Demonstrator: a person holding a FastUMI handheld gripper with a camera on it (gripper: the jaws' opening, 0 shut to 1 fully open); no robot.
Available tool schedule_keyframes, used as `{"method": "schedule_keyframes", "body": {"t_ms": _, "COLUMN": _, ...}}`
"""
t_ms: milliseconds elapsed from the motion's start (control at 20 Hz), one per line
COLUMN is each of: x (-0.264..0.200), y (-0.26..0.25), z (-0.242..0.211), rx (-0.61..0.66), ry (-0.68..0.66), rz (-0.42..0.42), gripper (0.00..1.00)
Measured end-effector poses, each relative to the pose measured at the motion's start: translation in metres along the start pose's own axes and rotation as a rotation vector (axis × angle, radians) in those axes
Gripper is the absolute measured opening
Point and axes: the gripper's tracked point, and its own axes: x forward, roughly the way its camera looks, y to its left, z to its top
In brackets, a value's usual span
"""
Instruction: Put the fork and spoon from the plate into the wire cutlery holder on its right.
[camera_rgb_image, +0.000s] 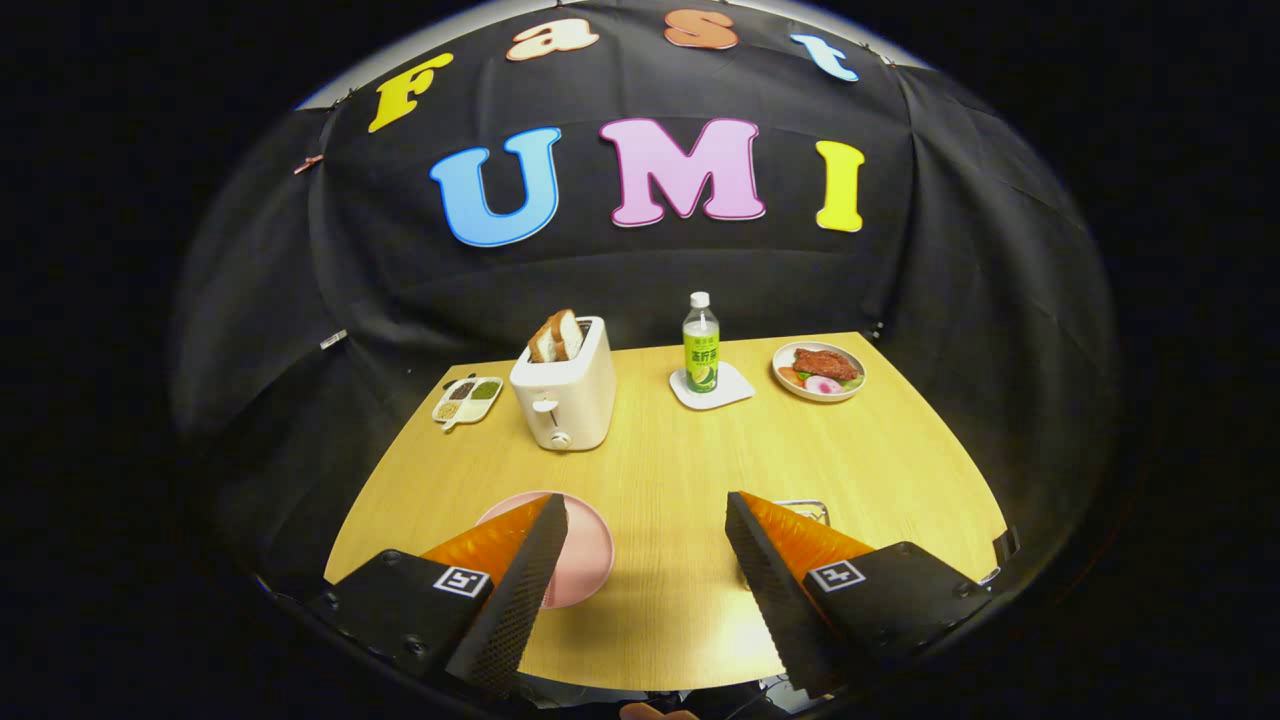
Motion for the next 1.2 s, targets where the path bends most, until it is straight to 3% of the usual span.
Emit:
{"method": "schedule_keyframes", "body": {"t_ms": 250, "x": 0.026, "y": 0.043, "z": -0.028, "rx": -0.086, "ry": 0.096, "rz": 0.086, "gripper": 0.99}}
{"method": "schedule_keyframes", "body": {"t_ms": 550, "x": 0.066, "y": 0.078, "z": -0.091, "rx": -0.217, "ry": 0.282, "rz": 0.145, "gripper": 1.00}}
{"method": "schedule_keyframes", "body": {"t_ms": 750, "x": 0.087, "y": 0.084, "z": -0.118, "rx": -0.266, "ry": 0.354, "rz": 0.136, "gripper": 0.96}}
{"method": "schedule_keyframes", "body": {"t_ms": 950, "x": 0.088, "y": 0.091, "z": -0.101, "rx": -0.231, "ry": 0.263, "rz": 0.136, "gripper": 0.96}}
{"method": "schedule_keyframes", "body": {"t_ms": 1200, "x": 0.104, "y": 0.089, "z": -0.136, "rx": -0.256, "ry": 0.384, "rz": 0.129, "gripper": 0.97}}
